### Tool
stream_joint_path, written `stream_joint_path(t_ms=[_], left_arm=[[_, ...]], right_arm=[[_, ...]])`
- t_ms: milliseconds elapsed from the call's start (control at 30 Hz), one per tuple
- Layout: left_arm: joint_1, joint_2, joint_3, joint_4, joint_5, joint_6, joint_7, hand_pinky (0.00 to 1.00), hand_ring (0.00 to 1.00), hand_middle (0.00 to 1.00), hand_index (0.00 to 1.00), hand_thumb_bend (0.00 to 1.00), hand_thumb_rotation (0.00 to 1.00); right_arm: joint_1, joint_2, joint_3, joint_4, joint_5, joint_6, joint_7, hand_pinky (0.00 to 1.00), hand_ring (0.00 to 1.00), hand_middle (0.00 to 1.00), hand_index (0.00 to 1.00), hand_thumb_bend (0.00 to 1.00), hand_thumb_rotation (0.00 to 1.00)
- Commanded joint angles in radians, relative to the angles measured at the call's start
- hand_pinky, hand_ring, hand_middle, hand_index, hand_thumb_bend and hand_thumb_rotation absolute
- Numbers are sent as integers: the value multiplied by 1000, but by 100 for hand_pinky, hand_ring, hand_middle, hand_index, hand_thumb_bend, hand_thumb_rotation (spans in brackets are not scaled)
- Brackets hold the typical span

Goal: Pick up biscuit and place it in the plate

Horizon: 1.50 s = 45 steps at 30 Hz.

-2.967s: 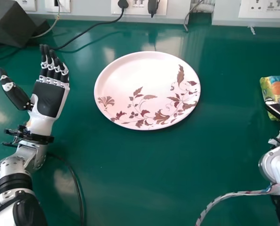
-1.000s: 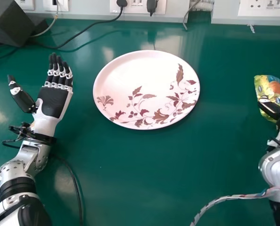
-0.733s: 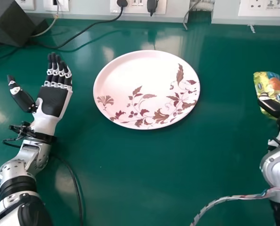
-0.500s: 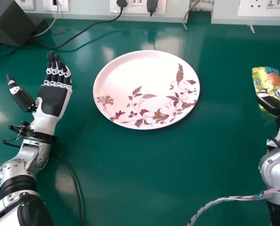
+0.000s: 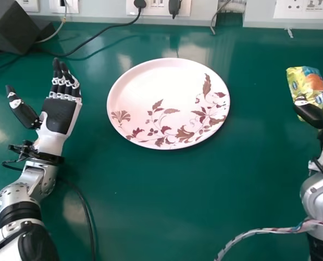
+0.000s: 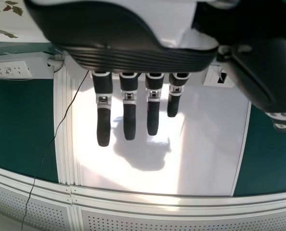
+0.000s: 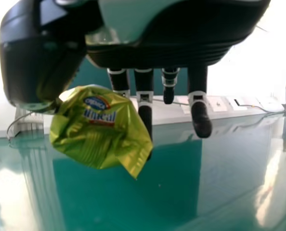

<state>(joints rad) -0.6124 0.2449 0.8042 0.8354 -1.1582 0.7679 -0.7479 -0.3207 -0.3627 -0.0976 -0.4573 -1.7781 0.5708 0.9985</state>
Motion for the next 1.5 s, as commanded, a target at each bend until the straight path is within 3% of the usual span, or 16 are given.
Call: stream_joint_path(t_ms=[0,300,567,633,767,867,1467], left_arm=[[34,-10,6,25,7,-5,-3,44,64,78,89,100,57],[25,-1,2,62,17,-19,-39,43,59,72,90,99,53],[28,-10,4,42,13,-17,-22,50,63,77,89,99,53],[26,-8,3,50,14,-15,-31,42,57,73,88,100,53],[23,-8,1,49,19,-23,-25,46,70,85,94,100,49],[21,-9,2,49,15,-16,-27,46,71,87,96,100,50],[13,-5,-4,68,31,-31,-43,63,76,85,92,96,53]], right_arm=[[-15,20,-14,-30,-32,-10,0,16,28,47,42,52,0],[-33,62,-26,-80,-63,-66,-12,15,28,47,41,52,0],[-69,95,-33,-99,-110,-109,20,15,27,47,41,52,0],[-82,107,-35,-106,-106,-117,19,15,27,47,41,53,0],[-90,127,-34,-118,-81,-128,-20,15,27,47,40,52,0],[-99,144,-32,-124,-78,-136,-32,15,27,47,41,52,0],[-139,195,7,-145,11,-178,-142,14,27,47,41,52,0]])
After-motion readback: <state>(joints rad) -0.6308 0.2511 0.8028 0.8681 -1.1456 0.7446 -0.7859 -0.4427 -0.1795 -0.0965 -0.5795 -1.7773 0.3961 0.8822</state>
